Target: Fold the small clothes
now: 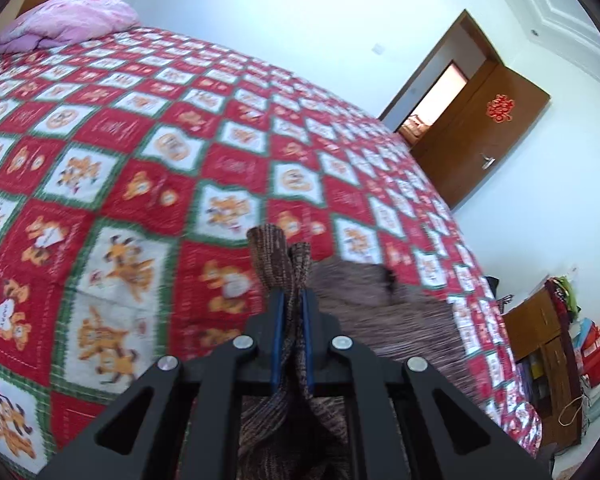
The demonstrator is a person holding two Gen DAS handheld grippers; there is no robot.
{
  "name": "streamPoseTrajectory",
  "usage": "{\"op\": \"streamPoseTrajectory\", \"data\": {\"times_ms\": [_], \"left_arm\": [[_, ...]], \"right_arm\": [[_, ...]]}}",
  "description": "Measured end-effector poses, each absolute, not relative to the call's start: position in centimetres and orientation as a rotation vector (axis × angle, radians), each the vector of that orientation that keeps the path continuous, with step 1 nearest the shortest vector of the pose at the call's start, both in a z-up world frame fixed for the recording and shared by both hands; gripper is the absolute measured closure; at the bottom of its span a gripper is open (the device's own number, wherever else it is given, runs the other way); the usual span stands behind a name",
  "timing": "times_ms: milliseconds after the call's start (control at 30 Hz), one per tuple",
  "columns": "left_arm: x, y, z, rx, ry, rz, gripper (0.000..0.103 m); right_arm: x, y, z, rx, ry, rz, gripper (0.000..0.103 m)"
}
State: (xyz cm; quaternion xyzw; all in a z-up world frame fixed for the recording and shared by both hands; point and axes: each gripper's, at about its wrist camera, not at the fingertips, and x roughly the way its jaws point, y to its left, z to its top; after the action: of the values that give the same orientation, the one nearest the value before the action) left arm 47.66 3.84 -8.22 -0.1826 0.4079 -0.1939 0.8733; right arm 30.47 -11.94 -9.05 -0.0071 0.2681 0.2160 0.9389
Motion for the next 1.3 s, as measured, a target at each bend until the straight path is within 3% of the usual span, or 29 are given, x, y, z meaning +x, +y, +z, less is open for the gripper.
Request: {"op": "streamPoseTrajectory", "data": {"times_ms": [733,1300], "left_arm": [[48.3,-11.1,-4.9,-0.370,0.849,-0.605,0.094],[49.3,-21.1,-8.3,-0.293,0.956,-0.665,0.094]], "right_arm": [[28.2,-27.3,-9.1,0.242,0.610,0.283,0.099],[27.5,-35.0,-13.7,0.404,0.761,0.192,0.101]]}}
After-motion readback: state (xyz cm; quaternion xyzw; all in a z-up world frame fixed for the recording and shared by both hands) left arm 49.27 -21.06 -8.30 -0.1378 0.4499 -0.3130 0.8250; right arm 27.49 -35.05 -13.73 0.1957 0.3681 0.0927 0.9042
